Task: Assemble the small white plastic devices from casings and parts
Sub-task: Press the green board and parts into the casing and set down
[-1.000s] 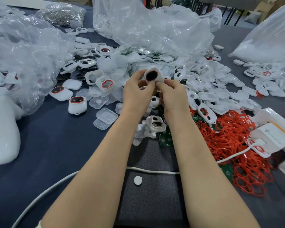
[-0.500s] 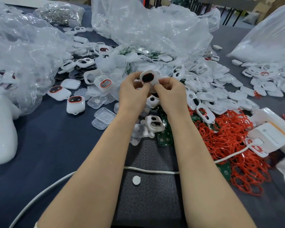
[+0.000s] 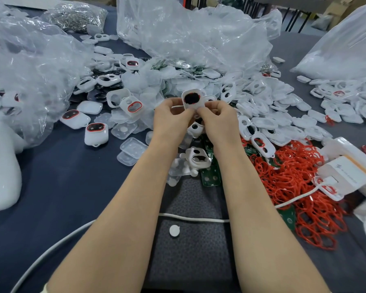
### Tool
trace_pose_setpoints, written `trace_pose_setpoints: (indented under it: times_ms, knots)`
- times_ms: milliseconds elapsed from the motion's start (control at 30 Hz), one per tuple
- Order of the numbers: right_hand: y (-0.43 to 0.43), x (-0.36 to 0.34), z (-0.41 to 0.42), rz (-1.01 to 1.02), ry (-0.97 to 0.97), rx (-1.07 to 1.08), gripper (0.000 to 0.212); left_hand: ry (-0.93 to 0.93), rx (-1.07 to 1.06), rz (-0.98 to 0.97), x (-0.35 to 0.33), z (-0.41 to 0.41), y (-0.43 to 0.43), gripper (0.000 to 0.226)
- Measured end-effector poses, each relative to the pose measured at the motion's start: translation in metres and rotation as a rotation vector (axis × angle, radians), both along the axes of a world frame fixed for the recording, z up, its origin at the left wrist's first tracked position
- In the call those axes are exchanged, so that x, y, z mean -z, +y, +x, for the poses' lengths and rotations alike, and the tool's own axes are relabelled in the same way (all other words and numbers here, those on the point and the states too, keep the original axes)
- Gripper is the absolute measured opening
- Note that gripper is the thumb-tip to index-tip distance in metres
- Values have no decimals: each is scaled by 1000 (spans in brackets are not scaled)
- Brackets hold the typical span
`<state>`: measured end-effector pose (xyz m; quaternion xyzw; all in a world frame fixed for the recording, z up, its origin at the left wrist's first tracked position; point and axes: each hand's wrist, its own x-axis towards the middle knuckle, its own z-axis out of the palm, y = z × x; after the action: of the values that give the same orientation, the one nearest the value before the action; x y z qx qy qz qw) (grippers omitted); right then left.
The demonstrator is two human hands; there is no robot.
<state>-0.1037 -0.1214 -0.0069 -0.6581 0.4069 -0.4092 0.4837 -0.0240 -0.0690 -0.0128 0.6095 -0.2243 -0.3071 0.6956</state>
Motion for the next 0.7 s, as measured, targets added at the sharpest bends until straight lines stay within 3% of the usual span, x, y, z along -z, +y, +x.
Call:
trace_pose_setpoints:
  times_ms: [600, 700]
  knots:
    - [7, -7, -1, 27, 16, -55, 11, -121, 15, -14, -11, 2, 9, 12]
    - [13, -11, 0, -29, 47, -112, 27, -130, -126, -80, -27, 22, 19, 19]
